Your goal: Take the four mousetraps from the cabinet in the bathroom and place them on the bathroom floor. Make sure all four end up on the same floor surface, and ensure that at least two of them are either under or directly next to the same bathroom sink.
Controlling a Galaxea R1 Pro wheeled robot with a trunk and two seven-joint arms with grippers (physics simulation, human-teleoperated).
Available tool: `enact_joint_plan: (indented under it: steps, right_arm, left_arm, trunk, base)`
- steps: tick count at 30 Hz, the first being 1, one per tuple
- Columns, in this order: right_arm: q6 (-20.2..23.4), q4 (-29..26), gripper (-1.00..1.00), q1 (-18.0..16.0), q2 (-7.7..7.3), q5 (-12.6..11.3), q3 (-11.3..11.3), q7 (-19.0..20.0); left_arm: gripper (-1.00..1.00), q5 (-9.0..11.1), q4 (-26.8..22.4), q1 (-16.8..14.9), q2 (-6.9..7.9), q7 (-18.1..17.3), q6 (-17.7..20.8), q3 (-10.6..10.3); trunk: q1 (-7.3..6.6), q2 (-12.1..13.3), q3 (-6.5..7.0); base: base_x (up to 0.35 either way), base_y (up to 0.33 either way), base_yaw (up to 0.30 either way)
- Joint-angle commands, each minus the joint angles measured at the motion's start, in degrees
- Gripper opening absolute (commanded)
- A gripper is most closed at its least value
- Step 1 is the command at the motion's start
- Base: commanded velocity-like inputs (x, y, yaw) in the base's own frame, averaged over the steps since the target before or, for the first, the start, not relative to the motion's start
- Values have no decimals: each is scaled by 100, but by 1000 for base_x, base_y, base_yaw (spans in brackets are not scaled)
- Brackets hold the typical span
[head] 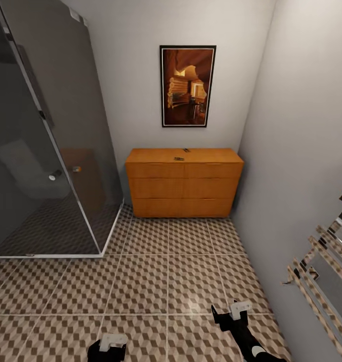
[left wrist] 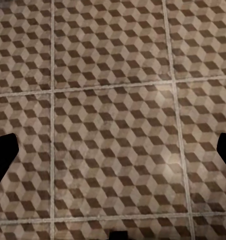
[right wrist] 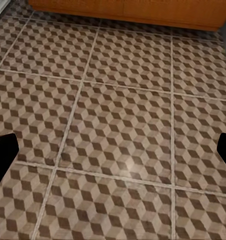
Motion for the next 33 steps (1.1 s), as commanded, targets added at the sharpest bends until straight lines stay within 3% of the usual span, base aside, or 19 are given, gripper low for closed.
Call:
enact_joint_plan:
  steps: [1,33]
  right_arm:
    - [-17,5,100,-6,-2,9,17,1]
    - [-18,5,100,-6,-2,9,17,1]
  left_arm:
    - [100,34,25,-11,-5,14,-38,-49]
    - [100,34,26,-11,-6,14,-37,-49]
  trunk:
    - [5,-11,-11]
    - [5,-11,-11]
  base:
    - [194,-1,0]
    - [193,-25,0]
